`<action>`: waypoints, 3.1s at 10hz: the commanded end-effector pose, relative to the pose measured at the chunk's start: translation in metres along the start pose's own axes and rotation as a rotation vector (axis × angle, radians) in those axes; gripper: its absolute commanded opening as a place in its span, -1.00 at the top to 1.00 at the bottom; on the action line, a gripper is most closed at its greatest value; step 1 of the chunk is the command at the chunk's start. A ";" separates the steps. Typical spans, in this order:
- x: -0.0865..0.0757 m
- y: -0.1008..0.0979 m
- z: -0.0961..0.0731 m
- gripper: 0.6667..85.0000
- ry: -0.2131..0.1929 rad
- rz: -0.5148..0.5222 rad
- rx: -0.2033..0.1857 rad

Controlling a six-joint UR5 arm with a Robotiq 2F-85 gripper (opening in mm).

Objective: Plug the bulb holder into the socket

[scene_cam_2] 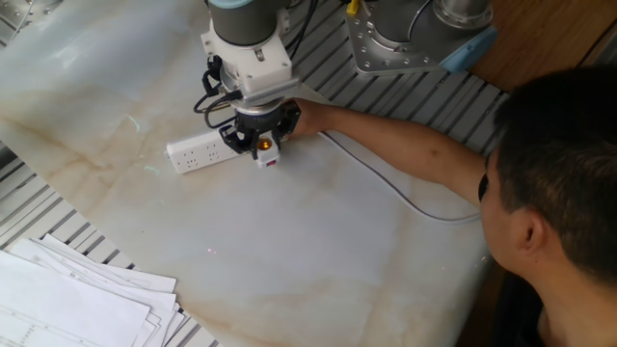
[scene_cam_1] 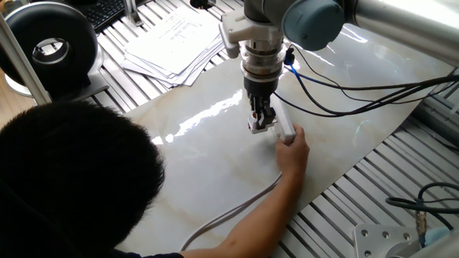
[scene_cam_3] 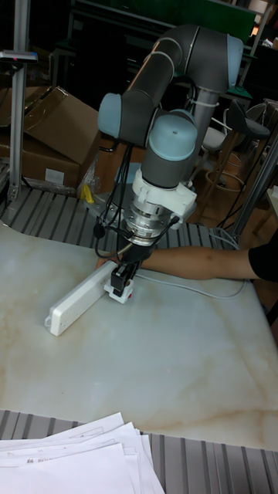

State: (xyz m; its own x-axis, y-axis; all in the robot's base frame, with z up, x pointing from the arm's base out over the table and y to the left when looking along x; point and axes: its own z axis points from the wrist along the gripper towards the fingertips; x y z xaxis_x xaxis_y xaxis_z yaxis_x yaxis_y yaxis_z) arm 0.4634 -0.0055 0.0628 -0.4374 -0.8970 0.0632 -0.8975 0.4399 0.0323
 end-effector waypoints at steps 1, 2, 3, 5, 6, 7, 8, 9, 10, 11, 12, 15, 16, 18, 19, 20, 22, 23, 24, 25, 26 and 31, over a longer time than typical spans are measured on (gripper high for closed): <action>0.004 0.001 0.001 0.98 -0.013 -0.017 0.006; 0.007 0.000 0.000 0.98 -0.007 -0.022 0.008; 0.009 -0.001 0.000 0.98 -0.002 -0.028 0.011; 0.012 -0.001 0.000 0.98 0.003 -0.032 0.020; 0.013 -0.003 0.000 0.98 0.006 -0.035 0.026; 0.014 -0.003 0.001 0.98 0.008 -0.030 0.027; 0.012 -0.003 0.001 0.98 0.006 -0.025 0.030; 0.011 -0.005 0.001 0.98 0.003 -0.018 0.037; 0.011 -0.005 0.001 0.98 0.001 -0.010 0.040; 0.011 -0.006 0.001 0.98 0.001 -0.007 0.043; 0.010 -0.007 0.001 0.98 -0.001 -0.006 0.047; 0.012 -0.009 0.001 0.98 0.006 0.009 0.053; 0.011 -0.011 0.001 0.98 0.007 0.005 0.061; 0.011 -0.010 -0.001 0.94 0.013 0.009 0.061; 0.010 -0.010 -0.002 0.89 0.011 0.006 0.060; 0.010 -0.010 -0.002 0.86 0.011 0.006 0.060; 0.018 -0.011 -0.001 0.98 0.027 0.021 0.072; 0.020 -0.012 -0.001 0.98 0.026 0.026 0.073; 0.022 -0.011 -0.001 0.98 0.027 0.028 0.072; 0.021 -0.011 -0.001 0.98 0.024 0.028 0.071; 0.018 -0.009 -0.001 0.98 0.012 0.032 0.066; 0.020 -0.007 0.003 0.99 -0.007 0.028 0.070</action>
State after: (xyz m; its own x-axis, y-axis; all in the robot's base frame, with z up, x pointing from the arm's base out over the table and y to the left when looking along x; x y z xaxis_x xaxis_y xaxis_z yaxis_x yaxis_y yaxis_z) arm 0.4614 -0.0278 0.0621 -0.4575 -0.8859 0.0769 -0.8892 0.4557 -0.0406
